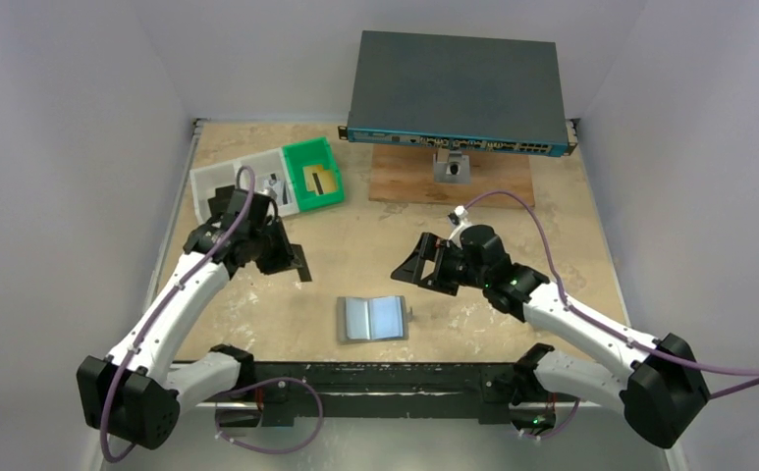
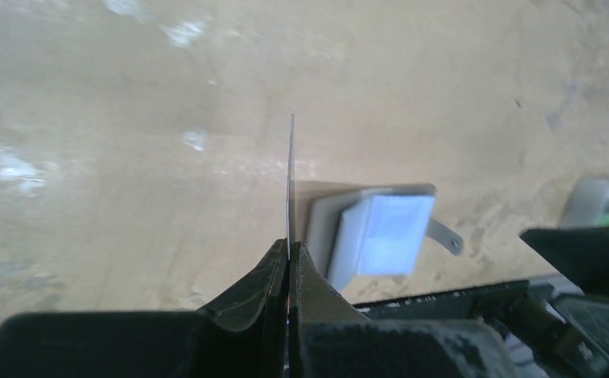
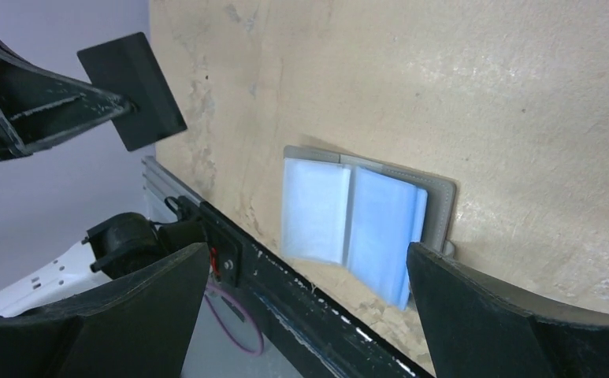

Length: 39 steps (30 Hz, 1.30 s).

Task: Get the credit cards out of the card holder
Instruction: Place the credit card in the storage box.

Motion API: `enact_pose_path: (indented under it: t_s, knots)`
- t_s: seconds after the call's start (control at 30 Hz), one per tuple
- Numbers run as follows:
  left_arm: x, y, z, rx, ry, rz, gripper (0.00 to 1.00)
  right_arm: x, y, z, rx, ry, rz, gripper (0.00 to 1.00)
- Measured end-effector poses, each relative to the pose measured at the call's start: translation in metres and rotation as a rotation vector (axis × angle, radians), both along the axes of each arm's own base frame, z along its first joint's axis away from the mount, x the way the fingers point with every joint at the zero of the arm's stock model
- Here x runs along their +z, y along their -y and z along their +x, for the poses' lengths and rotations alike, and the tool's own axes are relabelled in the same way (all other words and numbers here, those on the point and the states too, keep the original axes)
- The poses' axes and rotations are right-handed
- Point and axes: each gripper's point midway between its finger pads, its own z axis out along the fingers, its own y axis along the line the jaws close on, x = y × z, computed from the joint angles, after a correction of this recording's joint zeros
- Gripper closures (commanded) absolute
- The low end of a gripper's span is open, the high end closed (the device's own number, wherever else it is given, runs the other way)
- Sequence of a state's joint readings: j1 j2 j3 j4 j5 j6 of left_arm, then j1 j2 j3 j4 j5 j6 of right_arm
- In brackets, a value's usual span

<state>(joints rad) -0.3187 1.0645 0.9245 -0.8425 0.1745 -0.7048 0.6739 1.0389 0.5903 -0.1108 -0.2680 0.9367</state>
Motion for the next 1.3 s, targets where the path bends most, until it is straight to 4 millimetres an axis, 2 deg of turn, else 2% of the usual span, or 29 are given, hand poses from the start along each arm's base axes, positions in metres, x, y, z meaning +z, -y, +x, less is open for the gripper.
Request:
enact_pose_path:
  t_s: [0.17, 0.3, 0.53, 0.87, 1.0, 1.2, 1.3]
  knots:
    - [-0.001, -0.048, 0.022, 0.125, -0.011, 0.174, 1.00, -0.002, 0.004, 0.001, -0.005, 0.011, -0.020, 0.01]
    - [0.010, -0.084, 0.047, 0.217, 0.002, 0.297, 1.00, -0.002, 0.005, -0.001, -0.001, 0.014, -0.027, 0.01]
    - [0.035, -0.128, 0.098, 0.312, 0.033, 0.438, 1.00, -0.005, 0.008, -0.003, 0.014, 0.016, -0.055, 0.01]
    - [0.040, -0.195, 0.164, 0.436, -0.022, 0.611, 1.00, 0.009, 0.013, -0.003, 0.004, 0.059, -0.060, 0.01]
    - [0.035, -0.213, 0.187, 0.460, -0.044, 0.650, 1.00, 0.007, 0.015, -0.004, 0.004, 0.052, -0.067, 0.01]
    - [0.009, -0.226, 0.208, 0.447, -0.115, 0.664, 1.00, 0.007, 0.016, -0.005, 0.004, 0.050, -0.069, 0.01]
    - [-0.005, -0.232, 0.215, 0.445, -0.150, 0.658, 0.87, 0.006, 0.017, -0.006, 0.002, 0.043, -0.075, 0.01]
